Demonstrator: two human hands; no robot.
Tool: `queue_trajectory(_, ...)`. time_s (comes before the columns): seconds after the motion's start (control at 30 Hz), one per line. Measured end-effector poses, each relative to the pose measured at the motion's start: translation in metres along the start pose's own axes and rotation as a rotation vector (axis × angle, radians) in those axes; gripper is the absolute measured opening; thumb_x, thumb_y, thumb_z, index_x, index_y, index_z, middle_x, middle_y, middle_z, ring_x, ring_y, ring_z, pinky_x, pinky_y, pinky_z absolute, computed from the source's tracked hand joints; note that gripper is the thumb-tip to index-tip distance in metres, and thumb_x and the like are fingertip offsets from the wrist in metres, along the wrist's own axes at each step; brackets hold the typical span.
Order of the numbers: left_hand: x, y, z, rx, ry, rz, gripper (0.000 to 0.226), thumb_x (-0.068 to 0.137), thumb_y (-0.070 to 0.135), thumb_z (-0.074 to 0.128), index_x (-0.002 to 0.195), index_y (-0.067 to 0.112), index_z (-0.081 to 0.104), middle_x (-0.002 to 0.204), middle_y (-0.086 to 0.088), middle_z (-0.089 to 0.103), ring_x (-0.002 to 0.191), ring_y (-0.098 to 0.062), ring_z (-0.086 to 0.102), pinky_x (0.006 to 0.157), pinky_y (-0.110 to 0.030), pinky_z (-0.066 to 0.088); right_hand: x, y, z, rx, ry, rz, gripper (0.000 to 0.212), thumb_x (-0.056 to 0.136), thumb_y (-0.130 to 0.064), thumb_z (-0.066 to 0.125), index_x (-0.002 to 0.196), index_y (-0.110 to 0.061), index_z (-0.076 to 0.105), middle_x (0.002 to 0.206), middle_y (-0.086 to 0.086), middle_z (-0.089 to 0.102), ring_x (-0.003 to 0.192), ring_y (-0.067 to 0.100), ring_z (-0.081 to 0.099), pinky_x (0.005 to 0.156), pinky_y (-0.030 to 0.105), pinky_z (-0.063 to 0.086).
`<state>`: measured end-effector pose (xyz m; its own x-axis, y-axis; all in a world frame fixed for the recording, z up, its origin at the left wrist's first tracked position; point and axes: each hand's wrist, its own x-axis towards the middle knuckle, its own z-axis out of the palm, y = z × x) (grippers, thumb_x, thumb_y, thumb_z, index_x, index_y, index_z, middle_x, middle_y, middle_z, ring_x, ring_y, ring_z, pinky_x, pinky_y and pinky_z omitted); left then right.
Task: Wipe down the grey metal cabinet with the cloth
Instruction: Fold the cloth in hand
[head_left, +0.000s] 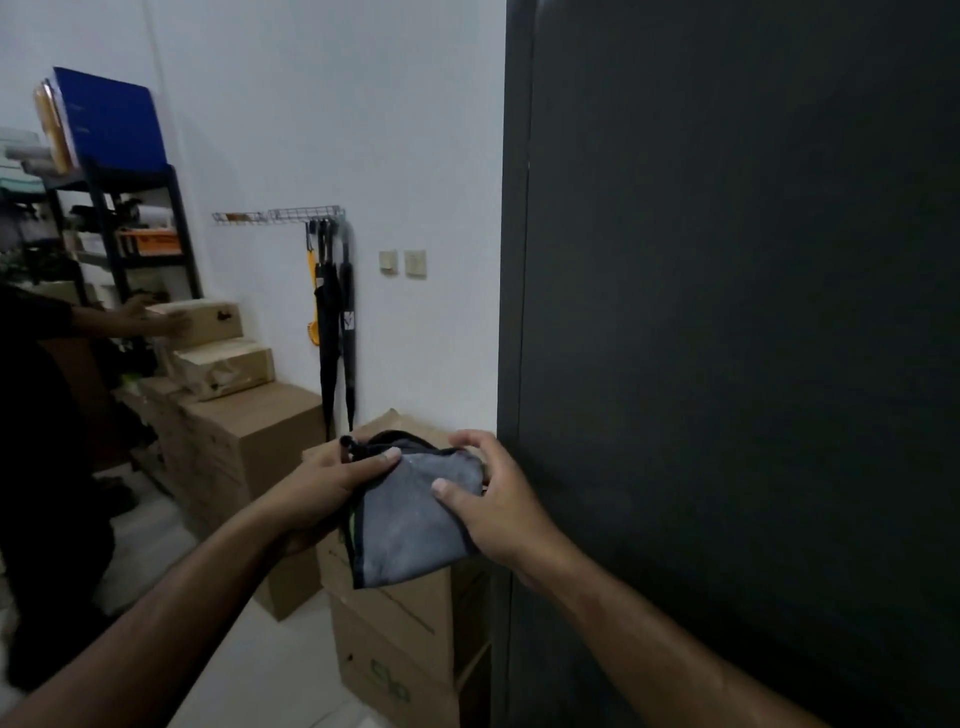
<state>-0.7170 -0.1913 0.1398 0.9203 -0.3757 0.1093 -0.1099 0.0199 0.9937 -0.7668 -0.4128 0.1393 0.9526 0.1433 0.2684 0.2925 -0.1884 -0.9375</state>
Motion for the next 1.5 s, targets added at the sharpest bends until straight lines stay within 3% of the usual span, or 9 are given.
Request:
queue_trajectory(0.23, 0.059, -0.023, -0.081, 0.272, 0.017, -0.140, 0.118, 0.052, -0.004, 0.100, 0.146, 0.031, 0.038, 0.132, -0.013, 0.060, 0.103, -0.024, 0.076, 0.077, -0.035, 0.065, 0.084, 0.038, 0.057, -0.191, -0.092, 0.088, 0.075, 0.077, -0.024, 0.084, 0.140, -0.033, 0.044, 0.116, -0.018, 0.058, 0.106, 0.003, 0.060, 0.076, 0.015, 0.058)
queue_trajectory(0.43, 0.110, -0.032, -0.172, 0.900, -0.189, 0.058, 0.048, 0.064, 0.048, 0.087, 0.106, 0.028, 0.073, 0.100, -0.002, 0.075, 0.092, -0.021, 0.073, 0.081, -0.053, 0.061, 0.161, 0.065, 0.109, -0.576, -0.007, 0.035, 0.019, 0.079, -0.031, 0.077, 0.095, -0.022, 0.071, 0.088, -0.006, 0.070, 0.080, 0.008, 0.066, 0.066, 0.036, 0.057)
queue_trajectory(0.53, 0.138, -0.048, -0.212, 1.021, -0.272, 0.090, 0.064, 0.072, 0.071, 0.071, 0.099, 0.013, 0.075, 0.103, -0.016, 0.068, 0.093, -0.032, 0.067, 0.082, -0.051, 0.055, 0.191, 0.083, 0.127, -0.579, 0.019, 0.074, 0.022, 0.081, -0.040, 0.077, 0.090, -0.021, 0.071, 0.084, -0.002, 0.069, 0.076, 0.010, 0.065, 0.060, 0.031, 0.049)
queue_trajectory(0.73, 0.175, -0.090, -0.255, 0.437, -0.275, -0.080, 0.026, 0.092, 0.047, 0.074, 0.115, 0.034, 0.074, 0.104, 0.016, 0.078, 0.098, -0.002, 0.074, 0.076, -0.013, 0.055, 0.248, 0.129, 0.153, -0.107, 0.121, 0.335, 0.018, 0.088, -0.035, 0.079, 0.094, -0.033, 0.062, 0.099, -0.014, 0.070, 0.081, -0.006, 0.068, 0.063, 0.012, 0.053)
queue_trajectory(0.87, 0.215, -0.128, -0.276, 0.232, -0.270, -0.273, 0.059, 0.085, 0.018, 0.086, 0.136, 0.011, 0.058, 0.121, -0.004, 0.077, 0.112, -0.021, 0.074, 0.093, -0.038, 0.062, 0.288, 0.168, 0.171, 0.028, 0.280, 0.451, 0.040, 0.091, -0.038, 0.076, 0.121, -0.024, 0.054, 0.117, 0.000, 0.066, 0.100, 0.016, 0.068, 0.078, 0.031, 0.062)
queue_trajectory(0.97, 0.258, -0.154, -0.302, 0.297, -0.265, -0.326, 0.053, 0.083, 0.004, 0.086, 0.129, -0.003, 0.062, 0.119, -0.024, 0.072, 0.108, -0.037, 0.073, 0.094, -0.044, 0.060, 0.323, 0.192, 0.176, 0.151, 0.303, 0.532, 0.039, 0.091, -0.036, 0.076, 0.120, -0.018, 0.057, 0.111, 0.007, 0.070, 0.088, 0.024, 0.074, 0.063, 0.036, 0.062)
queue_trajectory(1.1, 0.320, -0.182, -0.333, 0.394, -0.115, -0.339, 0.046, 0.081, 0.014, 0.085, 0.121, 0.014, 0.062, 0.098, -0.009, 0.073, 0.076, -0.020, 0.075, 0.068, -0.026, 0.058, 0.379, 0.223, 0.177, 0.219, 0.258, 0.592, 0.026, 0.093, -0.024, 0.073, 0.113, -0.009, 0.063, 0.103, 0.012, 0.070, 0.074, 0.024, 0.074, 0.058, 0.034, 0.059)
queue_trajectory(1.27, 0.399, -0.217, -0.359, 0.609, -0.002, -0.288, 0.035, 0.077, 0.039, 0.080, 0.095, 0.011, 0.069, 0.077, -0.007, 0.065, 0.072, -0.023, 0.066, 0.067, -0.039, 0.055, 0.447, 0.267, 0.171, 0.060, 0.268, 0.630, 0.013, 0.089, -0.017, 0.073, 0.094, -0.006, 0.069, 0.087, 0.010, 0.071, 0.062, 0.017, 0.073, 0.053, 0.034, 0.060)
queue_trajectory(1.5, 0.478, -0.262, -0.374, 0.868, -0.046, -0.144, 0.032, 0.091, 0.022, 0.074, 0.070, 0.015, 0.051, 0.068, -0.001, 0.047, 0.062, -0.013, 0.047, 0.056, -0.028, 0.034, 0.511, 0.333, 0.176, -0.193, 0.324, 0.573, 0.033, 0.094, -0.021, 0.073, 0.120, -0.024, 0.052, 0.097, -0.002, 0.059, 0.086, 0.015, 0.063, 0.070, 0.032, 0.058)
